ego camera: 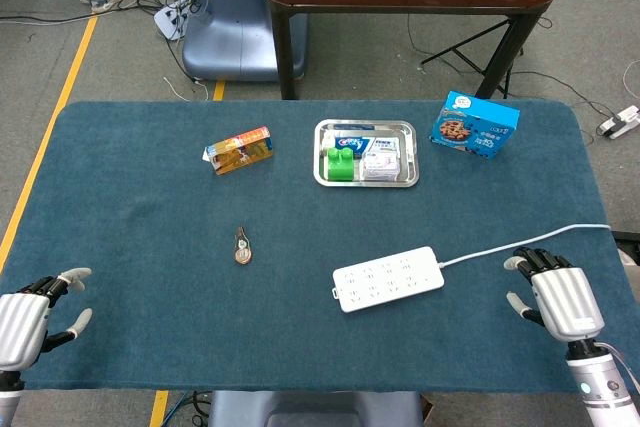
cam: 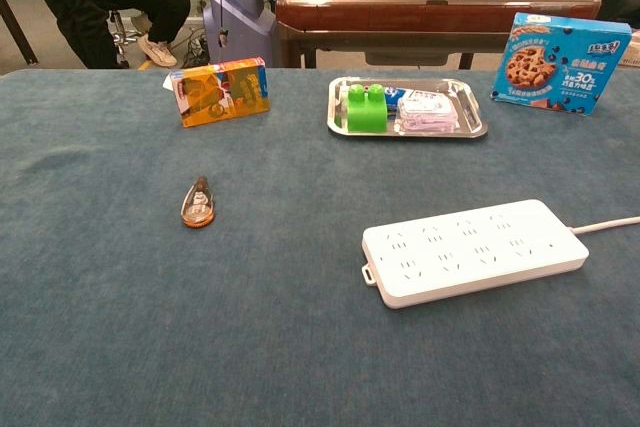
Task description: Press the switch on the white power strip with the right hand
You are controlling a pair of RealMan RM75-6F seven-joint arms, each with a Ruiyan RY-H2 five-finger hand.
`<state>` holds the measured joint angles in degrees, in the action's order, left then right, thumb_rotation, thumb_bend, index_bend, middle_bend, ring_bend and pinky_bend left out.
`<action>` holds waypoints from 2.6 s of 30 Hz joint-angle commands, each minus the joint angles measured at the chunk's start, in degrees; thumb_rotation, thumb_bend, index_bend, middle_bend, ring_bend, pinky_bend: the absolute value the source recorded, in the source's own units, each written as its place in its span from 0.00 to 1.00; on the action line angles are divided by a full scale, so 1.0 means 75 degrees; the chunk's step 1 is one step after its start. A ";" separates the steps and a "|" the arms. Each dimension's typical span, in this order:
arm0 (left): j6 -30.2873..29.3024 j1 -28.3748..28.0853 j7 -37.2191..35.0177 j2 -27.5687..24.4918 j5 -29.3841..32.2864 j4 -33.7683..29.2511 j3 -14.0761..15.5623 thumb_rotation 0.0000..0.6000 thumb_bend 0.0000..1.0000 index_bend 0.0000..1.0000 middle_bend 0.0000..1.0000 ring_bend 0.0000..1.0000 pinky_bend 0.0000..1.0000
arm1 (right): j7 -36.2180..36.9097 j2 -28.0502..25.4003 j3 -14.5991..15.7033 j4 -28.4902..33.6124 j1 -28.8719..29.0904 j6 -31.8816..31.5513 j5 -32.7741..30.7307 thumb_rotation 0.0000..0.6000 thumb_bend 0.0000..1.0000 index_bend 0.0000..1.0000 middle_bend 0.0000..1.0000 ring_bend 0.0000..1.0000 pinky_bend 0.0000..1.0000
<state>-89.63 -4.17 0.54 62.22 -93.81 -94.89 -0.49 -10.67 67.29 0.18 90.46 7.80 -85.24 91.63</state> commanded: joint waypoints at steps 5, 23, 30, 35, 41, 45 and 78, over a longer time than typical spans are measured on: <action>0.0039 0.0017 -0.0001 -0.0026 0.0052 0.0011 0.0030 1.00 0.31 0.36 0.46 0.45 0.59 | 0.0068 0.0135 0.0028 -0.0143 0.0171 0.0356 0.0077 1.00 0.20 0.40 0.36 0.33 0.48; -0.0078 0.0130 -0.0190 -0.0091 0.0179 0.0057 0.0024 1.00 0.31 0.37 0.46 0.46 0.60 | -0.1634 0.0844 -0.0517 0.0029 0.1739 0.2775 -0.0626 1.00 0.85 0.40 0.97 1.00 1.00; -0.0112 0.0156 -0.0240 -0.0113 0.0166 0.0056 0.0034 1.00 0.31 0.37 0.46 0.46 0.59 | -0.2338 0.1176 -0.0581 0.0078 0.2057 0.3291 -0.1147 1.00 1.00 0.40 1.00 1.00 1.00; -0.0063 0.0142 -0.0258 -0.0109 0.0175 0.0073 0.0040 1.00 0.31 0.37 0.46 0.46 0.59 | -0.2524 0.1360 -0.0571 -0.0016 0.2160 0.3424 -0.1431 1.00 1.00 0.40 1.00 1.00 1.00; -0.0019 0.0126 -0.0268 -0.0098 0.0196 0.0094 0.0037 1.00 0.31 0.37 0.46 0.46 0.60 | -0.2617 0.1515 -0.0533 -0.0155 0.2262 0.3503 -0.1616 1.00 1.00 0.40 1.00 1.00 1.00; -0.0012 0.0126 -0.0274 -0.0098 0.0209 0.0101 0.0033 1.00 0.31 0.37 0.46 0.46 0.59 | -0.2637 0.1599 -0.0507 -0.0235 0.2325 0.3549 -0.1707 1.00 1.00 0.40 1.00 1.00 1.00; -0.0016 0.0151 -0.0294 -0.0133 0.0285 0.0079 0.0002 1.00 0.31 0.37 0.46 0.46 0.59 | -0.2581 0.1785 -0.0112 -0.0447 0.2459 0.3517 -0.1851 1.00 1.00 0.40 1.00 1.00 1.00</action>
<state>-89.75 -3.04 -1.66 61.21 -91.67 -94.30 -0.48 -30.02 80.67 -0.66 87.11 26.24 -58.86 77.75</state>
